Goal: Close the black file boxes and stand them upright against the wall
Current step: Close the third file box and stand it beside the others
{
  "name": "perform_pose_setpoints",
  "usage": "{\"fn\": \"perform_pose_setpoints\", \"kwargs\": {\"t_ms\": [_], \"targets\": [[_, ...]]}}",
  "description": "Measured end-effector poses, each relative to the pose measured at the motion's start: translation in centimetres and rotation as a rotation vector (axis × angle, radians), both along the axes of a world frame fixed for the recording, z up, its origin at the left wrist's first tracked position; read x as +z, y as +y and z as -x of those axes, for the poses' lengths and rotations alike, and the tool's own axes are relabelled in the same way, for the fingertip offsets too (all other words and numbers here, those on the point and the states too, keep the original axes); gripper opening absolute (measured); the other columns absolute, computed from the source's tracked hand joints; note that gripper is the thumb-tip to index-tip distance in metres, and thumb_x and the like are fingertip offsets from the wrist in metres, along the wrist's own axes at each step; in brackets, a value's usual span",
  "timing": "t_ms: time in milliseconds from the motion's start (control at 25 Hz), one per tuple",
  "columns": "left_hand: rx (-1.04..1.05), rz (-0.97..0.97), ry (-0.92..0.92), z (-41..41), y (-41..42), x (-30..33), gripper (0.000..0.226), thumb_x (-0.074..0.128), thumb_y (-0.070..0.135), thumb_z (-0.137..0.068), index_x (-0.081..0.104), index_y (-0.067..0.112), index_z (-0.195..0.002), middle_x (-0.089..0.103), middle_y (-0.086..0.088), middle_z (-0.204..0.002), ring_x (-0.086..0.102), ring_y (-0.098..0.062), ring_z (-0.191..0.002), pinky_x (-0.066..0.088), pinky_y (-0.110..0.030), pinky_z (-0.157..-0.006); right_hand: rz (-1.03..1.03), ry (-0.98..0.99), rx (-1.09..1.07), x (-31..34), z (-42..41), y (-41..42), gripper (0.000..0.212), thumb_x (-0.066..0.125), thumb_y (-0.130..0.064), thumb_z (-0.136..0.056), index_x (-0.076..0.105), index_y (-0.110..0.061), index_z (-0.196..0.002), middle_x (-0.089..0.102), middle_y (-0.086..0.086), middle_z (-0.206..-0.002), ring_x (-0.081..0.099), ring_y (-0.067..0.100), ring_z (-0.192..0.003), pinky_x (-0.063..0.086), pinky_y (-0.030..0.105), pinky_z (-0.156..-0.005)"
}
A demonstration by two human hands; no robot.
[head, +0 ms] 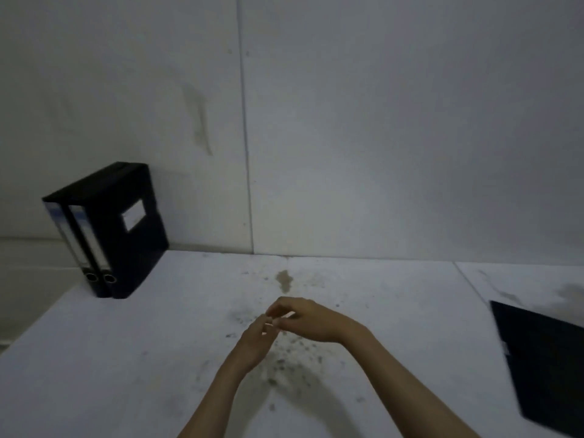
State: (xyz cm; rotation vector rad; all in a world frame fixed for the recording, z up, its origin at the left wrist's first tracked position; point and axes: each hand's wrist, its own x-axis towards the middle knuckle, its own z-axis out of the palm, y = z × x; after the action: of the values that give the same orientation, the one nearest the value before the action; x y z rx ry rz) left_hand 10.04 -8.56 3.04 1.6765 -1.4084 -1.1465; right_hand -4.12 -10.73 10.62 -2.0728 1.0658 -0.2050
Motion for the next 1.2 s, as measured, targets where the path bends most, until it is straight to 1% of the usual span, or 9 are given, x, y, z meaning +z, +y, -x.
{"fn": "perform_pose_setpoints", "kwargs": {"t_ms": [80,200,280,440,680,880,960,1080,1200], "targets": [[-0.118,-0.002,-0.059,3.2,0.5,-0.9,0.013,0.045,0.020,-0.094,0.055,0.018,-0.101,0.060,-0.009,-0.114,0.057,-0.022,-0.107,0.046,-0.032,-0.088,-0.016,0.024,-0.095,-0.8,5.1,1.4,0.033,0.046,-0.035,-0.095,0.053,-0.017,-0.121,0.057,0.007,-0.129,0.054,0.018,-0.116,0.045,0.040,-0.102],[-0.248,-0.011,-0.110,8.3,0.7,-1.7,0.017,0.043,0.024,-0.094,0.056,0.022,-0.105,0.060,-0.004,-0.114,0.056,-0.015,-0.097,0.042,-0.019,-0.071,-0.034,0.034,-0.233,-2.2,11.2,3.0,0.031,0.046,-0.033,-0.094,0.053,-0.019,-0.121,0.056,0.004,-0.130,0.052,0.015,-0.117,0.045,0.035,-0.101],[-0.317,-0.023,-0.160,11.3,0.1,-1.8,0.017,0.042,0.023,-0.093,0.055,0.024,-0.105,0.060,-0.002,-0.113,0.056,-0.015,-0.097,0.043,-0.022,-0.068,-0.051,0.022,-0.342,-3.3,14.8,4.3,0.029,0.047,-0.033,-0.094,0.054,-0.022,-0.120,0.056,0.003,-0.129,0.053,0.013,-0.114,0.045,0.035,-0.100],[-0.456,-0.063,-0.228,17.1,-0.8,-3.1,0.014,0.043,0.021,-0.092,0.053,0.028,-0.100,0.060,-0.003,-0.113,0.054,-0.014,-0.096,0.041,-0.026,-0.075,-0.098,0.005,-0.506,-5.5,21.4,6.5,0.026,0.047,-0.031,-0.094,0.055,-0.024,-0.118,0.056,0.002,-0.128,0.051,0.010,-0.109,0.042,0.029,-0.097],[-0.561,-0.111,-0.218,25.2,-3.3,-4.8,0.020,0.043,0.022,-0.092,0.056,0.024,-0.108,0.058,-0.004,-0.119,0.053,-0.014,-0.095,0.040,-0.026,-0.078,-0.193,-0.036,-0.689,-8.8,29.9,6.6,0.024,0.047,-0.029,-0.094,0.056,-0.026,-0.115,0.057,-0.002,-0.122,0.052,0.008,-0.108,0.041,0.024,-0.094],[-0.629,-0.168,-0.223,29.8,-6.3,-7.0,0.026,0.041,0.020,-0.094,0.054,0.018,-0.116,0.056,-0.005,-0.127,0.050,-0.014,-0.105,0.039,-0.025,-0.086,-0.285,-0.031,-0.762,-12.1,34.9,3.4,0.025,0.047,-0.030,-0.094,0.055,-0.027,-0.117,0.053,-0.001,-0.129,0.049,0.010,-0.114,0.039,0.027,-0.096],[-0.649,-0.180,-0.233,31.2,-7.3,-8.0,0.030,0.040,0.017,-0.094,0.051,0.016,-0.122,0.051,-0.006,-0.134,0.047,-0.017,-0.117,0.038,-0.028,-0.095,-0.302,-0.043,-0.801,-13.5,36.8,2.0,0.027,0.047,-0.029,-0.094,0.052,-0.026,-0.121,0.047,0.001,-0.137,0.044,0.013,-0.121,0.037,0.028,-0.097],[-0.727,-0.183,-0.347,32.6,-7.8,-9.7,0.046,0.039,0.018,-0.096,0.032,0.014,-0.141,0.022,-0.007,-0.156,0.018,-0.021,-0.143,0.018,-0.032,-0.115,-0.225,0.169,-0.928,-16.2,39.8,1.3,0.043,0.046,-0.026,-0.094,0.037,-0.024,-0.136,0.028,0.007,-0.151,0.024,0.027,-0.138,0.028,0.042,-0.112],[-0.784,-0.166,-0.456,34.3,-7.2,-10.2,0.055,0.036,0.022,-0.097,0.014,0.022,-0.147,-0.007,-0.001,-0.159,-0.012,-0.021,-0.146,-0.002,-0.039,-0.119,-0.152,0.379,-0.955,-18.4,41.2,2.9,0.059,0.045,-0.027,-0.093,0.016,-0.032,-0.144,-0.002,-0.002,-0.160,-0.007,0.028,-0.146,0.008,0.049,-0.117]]}}
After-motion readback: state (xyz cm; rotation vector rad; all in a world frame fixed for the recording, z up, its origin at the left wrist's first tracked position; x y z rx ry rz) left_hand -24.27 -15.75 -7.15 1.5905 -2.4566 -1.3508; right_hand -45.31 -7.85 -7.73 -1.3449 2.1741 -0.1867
